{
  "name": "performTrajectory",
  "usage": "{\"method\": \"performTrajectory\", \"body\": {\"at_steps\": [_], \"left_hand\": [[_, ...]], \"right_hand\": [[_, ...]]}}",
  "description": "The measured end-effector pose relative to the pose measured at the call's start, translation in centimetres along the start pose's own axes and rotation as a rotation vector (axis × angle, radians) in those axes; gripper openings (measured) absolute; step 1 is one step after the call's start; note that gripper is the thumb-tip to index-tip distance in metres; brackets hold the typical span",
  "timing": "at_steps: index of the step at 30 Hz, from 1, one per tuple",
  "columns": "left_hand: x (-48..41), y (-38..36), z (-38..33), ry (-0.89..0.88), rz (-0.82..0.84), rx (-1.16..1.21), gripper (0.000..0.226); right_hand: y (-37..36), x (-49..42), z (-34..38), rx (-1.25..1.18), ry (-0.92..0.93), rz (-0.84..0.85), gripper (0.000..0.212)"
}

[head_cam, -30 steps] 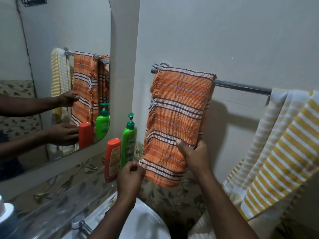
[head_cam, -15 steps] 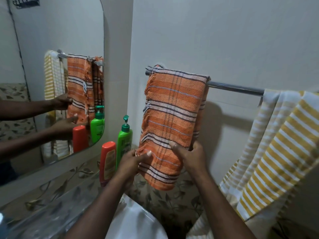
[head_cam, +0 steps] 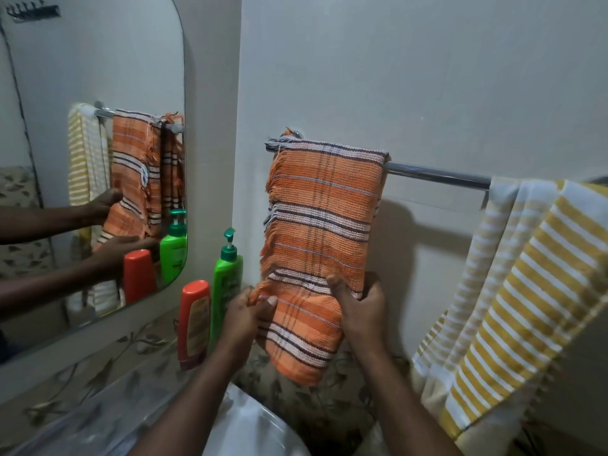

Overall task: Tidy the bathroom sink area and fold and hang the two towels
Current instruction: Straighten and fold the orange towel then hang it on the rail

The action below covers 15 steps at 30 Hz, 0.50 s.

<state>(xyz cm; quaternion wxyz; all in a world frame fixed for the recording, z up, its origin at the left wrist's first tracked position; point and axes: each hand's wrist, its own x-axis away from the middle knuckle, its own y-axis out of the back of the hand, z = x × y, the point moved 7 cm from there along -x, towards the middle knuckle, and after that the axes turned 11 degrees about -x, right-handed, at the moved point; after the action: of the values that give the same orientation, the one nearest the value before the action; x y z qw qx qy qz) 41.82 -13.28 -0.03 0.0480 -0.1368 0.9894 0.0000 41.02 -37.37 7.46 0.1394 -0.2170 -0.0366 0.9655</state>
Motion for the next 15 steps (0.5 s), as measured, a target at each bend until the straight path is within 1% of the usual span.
{"method": "performTrajectory", "body": {"at_steps": [3, 5, 6, 8, 10, 12, 15], "left_hand": [[0.2, 0.0, 0.8, 0.016, 0.008, 0.057, 0.016], [0.2, 0.3, 1.1, 0.021, -0.035, 0.083, 0.017], [0.1, 0.4, 1.2, 0.017, -0.047, 0.075, 0.018], [0.2, 0.5, 1.0, -0.006, -0.050, 0.050, 0.020], [0.4, 0.9, 0.7, -0.036, -0.055, 0.037, 0.016], [0.6, 1.2, 0.4, -0.070, -0.082, 0.027, 0.009], [0.9, 1.2, 0.0, -0.125, -0.140, -0.002, 0.018]], "right_hand": [[-0.3, 0.6, -1.4, 0.006, -0.103, 0.070, 0.082], [-0.9, 1.4, -2.7, 0.045, -0.198, 0.156, 0.078], [-1.1, 2.0, -3.5, 0.074, -0.235, 0.193, 0.070], [-1.0, 2.7, -4.8, 0.103, -0.250, 0.223, 0.043], [-0.7, 3.0, -5.0, 0.107, -0.207, 0.209, 0.033], [-0.5, 3.0, -4.6, 0.103, -0.180, 0.165, 0.030], [-0.4, 3.1, -4.2, 0.139, -0.145, 0.099, 0.029]]}}
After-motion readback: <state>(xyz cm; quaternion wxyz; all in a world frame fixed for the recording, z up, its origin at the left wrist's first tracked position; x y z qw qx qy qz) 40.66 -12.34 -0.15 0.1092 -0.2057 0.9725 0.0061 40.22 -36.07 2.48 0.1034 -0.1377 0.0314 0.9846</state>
